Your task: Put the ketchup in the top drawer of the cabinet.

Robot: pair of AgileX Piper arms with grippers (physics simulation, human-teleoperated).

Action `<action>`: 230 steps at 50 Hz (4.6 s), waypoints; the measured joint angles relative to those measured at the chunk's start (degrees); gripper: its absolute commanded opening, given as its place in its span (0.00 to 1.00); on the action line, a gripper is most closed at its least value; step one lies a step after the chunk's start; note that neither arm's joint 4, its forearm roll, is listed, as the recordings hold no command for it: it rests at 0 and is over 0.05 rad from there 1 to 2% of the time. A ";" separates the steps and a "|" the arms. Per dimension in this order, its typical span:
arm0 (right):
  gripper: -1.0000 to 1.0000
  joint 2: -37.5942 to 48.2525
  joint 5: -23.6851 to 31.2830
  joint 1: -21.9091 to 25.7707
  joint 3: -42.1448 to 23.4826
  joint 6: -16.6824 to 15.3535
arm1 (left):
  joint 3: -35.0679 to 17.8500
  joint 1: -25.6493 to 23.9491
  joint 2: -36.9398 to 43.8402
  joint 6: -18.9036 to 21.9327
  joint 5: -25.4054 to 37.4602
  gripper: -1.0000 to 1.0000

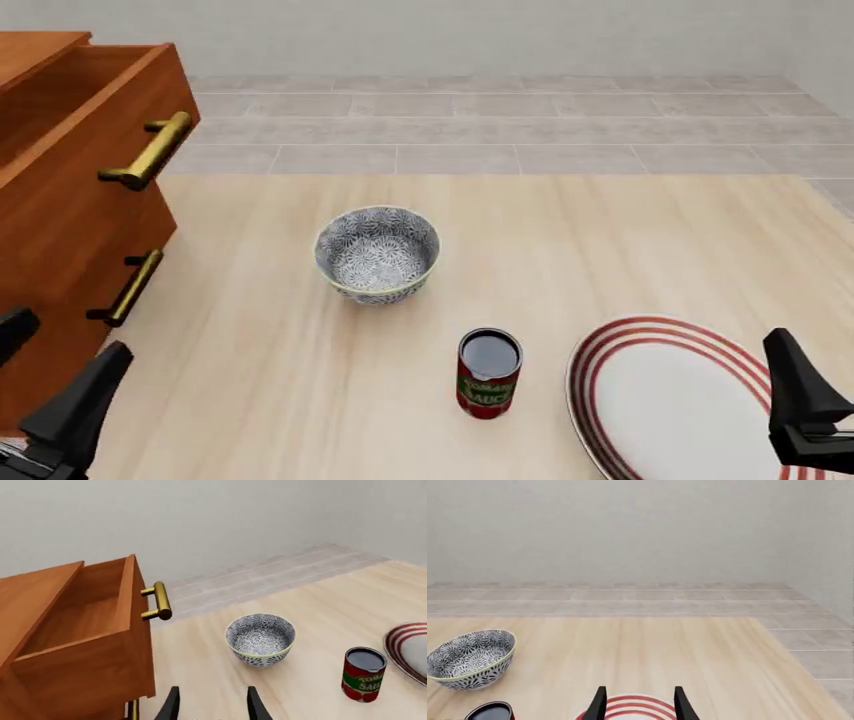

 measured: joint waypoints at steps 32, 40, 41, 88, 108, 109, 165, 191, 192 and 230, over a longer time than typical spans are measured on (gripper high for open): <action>1.00 0.07 0.10 -0.14 0.07 -0.80 | -5.93 -23.90 39.98 -2.07 -22.91 1.00; 1.00 0.08 0.10 0.10 0.11 -1.36 | -7.41 -28.08 50.65 -2.32 -29.91 1.00; 1.00 0.08 0.09 0.13 0.11 -1.44 | -7.66 -28.62 51.90 -2.38 -30.69 1.00; 1.00 1.67 -0.38 0.03 0.21 -1.95 | -15.33 -37.18 87.22 -1.62 -48.98 1.00; 1.00 1.80 -0.20 0.05 0.21 -1.93 | -16.69 -36.08 96.48 -0.72 -53.88 1.00; 1.00 1.81 -0.20 0.06 0.21 -1.93 | -16.83 -36.08 96.73 -0.66 -53.91 1.00; 1.00 4.24 -1.62 0.64 0.19 -1.85 | -26.50 -35.99 106.50 0.62 -51.88 1.00; 1.00 10.98 -6.22 1.53 0.22 -1.78 | -29.57 -36.16 108.58 1.37 -51.07 1.00; 1.00 11.10 -6.29 1.57 0.22 -1.79 | -29.67 -36.17 108.60 1.41 -51.01 1.00; 1.00 11.13 -5.87 1.85 0.22 -2.00 | -22.74 -36.00 95.59 4.46 -51.42 0.00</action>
